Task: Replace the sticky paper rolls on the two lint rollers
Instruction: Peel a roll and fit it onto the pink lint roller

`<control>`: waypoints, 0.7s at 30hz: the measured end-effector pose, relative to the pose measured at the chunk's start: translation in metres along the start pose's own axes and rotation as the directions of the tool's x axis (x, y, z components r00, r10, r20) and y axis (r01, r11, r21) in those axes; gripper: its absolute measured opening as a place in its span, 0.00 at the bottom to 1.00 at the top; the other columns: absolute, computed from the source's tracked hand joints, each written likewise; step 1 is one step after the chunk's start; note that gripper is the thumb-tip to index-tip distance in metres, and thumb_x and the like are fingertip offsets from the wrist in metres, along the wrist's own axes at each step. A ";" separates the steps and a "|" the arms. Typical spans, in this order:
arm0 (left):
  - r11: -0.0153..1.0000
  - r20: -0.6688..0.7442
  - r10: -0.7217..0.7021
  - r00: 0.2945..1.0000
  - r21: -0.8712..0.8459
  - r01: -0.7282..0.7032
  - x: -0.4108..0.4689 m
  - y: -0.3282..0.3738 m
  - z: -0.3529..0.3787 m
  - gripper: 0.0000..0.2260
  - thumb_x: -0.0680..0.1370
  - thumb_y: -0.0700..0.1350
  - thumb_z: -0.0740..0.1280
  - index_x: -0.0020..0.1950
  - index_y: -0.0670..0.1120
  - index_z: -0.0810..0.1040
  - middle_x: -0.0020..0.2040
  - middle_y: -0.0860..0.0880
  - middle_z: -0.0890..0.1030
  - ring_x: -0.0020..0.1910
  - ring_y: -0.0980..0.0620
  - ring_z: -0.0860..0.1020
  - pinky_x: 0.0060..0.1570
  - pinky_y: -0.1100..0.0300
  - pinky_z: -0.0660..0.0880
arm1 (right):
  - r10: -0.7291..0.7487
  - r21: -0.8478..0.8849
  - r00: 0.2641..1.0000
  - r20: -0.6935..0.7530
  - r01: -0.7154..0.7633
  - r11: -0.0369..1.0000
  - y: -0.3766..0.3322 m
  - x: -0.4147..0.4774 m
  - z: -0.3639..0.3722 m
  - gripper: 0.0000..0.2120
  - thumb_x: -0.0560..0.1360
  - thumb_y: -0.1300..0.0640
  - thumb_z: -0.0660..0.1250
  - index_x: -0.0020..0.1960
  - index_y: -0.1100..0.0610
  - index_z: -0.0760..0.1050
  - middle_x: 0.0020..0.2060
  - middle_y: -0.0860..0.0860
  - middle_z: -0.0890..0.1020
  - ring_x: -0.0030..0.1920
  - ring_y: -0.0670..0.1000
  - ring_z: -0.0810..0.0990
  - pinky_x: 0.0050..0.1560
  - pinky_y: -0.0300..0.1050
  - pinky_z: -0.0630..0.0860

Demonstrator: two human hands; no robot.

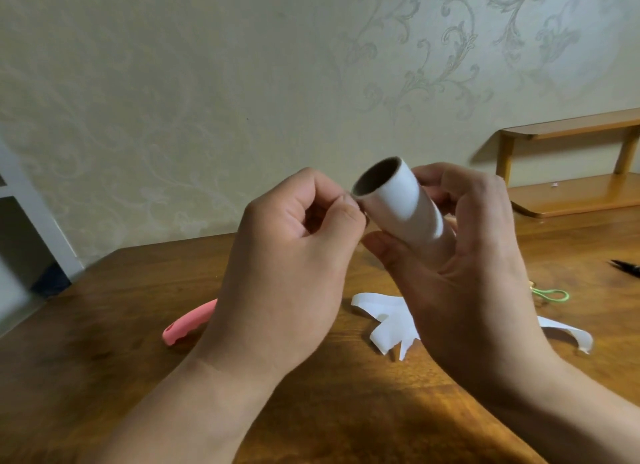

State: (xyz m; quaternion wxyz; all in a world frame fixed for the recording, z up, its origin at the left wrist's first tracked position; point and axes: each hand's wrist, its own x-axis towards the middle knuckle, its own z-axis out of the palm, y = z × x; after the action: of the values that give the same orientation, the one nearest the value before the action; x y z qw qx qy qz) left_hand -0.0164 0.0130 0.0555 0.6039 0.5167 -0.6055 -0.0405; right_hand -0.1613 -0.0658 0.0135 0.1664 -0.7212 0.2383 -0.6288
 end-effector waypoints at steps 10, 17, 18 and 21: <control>0.937 -0.003 -0.122 0.993 -0.329 0.114 0.008 -0.006 0.001 0.12 0.81 0.47 0.65 0.40 0.49 0.84 0.39 0.48 0.86 0.44 0.45 0.88 0.45 0.51 0.86 | 0.268 0.336 0.931 0.247 -0.342 0.878 -0.009 -0.001 0.000 0.24 0.75 0.35 0.73 0.68 0.41 0.78 0.58 0.47 0.85 0.51 0.45 0.86 0.42 0.36 0.83; 0.989 -0.002 -0.044 0.999 -0.141 0.043 0.002 -0.001 0.002 0.19 0.82 0.63 0.71 0.52 0.46 0.78 0.39 0.46 0.86 0.45 0.37 0.88 0.51 0.33 0.86 | 0.262 0.329 0.939 0.223 -0.325 0.887 -0.010 -0.002 0.002 0.20 0.77 0.36 0.76 0.65 0.39 0.79 0.56 0.48 0.85 0.50 0.46 0.86 0.40 0.37 0.83; 0.995 0.002 -0.022 1.000 -0.100 0.022 0.002 -0.002 0.002 0.15 0.84 0.60 0.70 0.51 0.48 0.78 0.39 0.47 0.85 0.44 0.38 0.88 0.50 0.34 0.86 | 0.261 0.326 0.941 0.217 -0.322 0.889 -0.010 -0.002 0.002 0.20 0.76 0.36 0.76 0.65 0.40 0.79 0.56 0.48 0.85 0.48 0.45 0.85 0.38 0.34 0.82; 0.996 0.009 -0.008 1.000 -0.092 0.009 0.004 -0.007 0.001 0.11 0.86 0.53 0.68 0.49 0.47 0.79 0.44 0.43 0.84 0.48 0.36 0.84 0.52 0.35 0.85 | 0.277 0.344 0.928 0.248 -0.352 0.871 -0.008 -0.001 0.002 0.21 0.74 0.34 0.76 0.64 0.39 0.79 0.54 0.47 0.86 0.49 0.45 0.86 0.41 0.35 0.82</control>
State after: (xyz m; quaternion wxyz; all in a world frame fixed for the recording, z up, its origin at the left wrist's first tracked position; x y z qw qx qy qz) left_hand -0.0120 0.0064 0.0536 0.6242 0.4906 -0.6035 -0.0733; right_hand -0.1586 -0.0591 0.0169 0.4263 -0.6828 0.2086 -0.5555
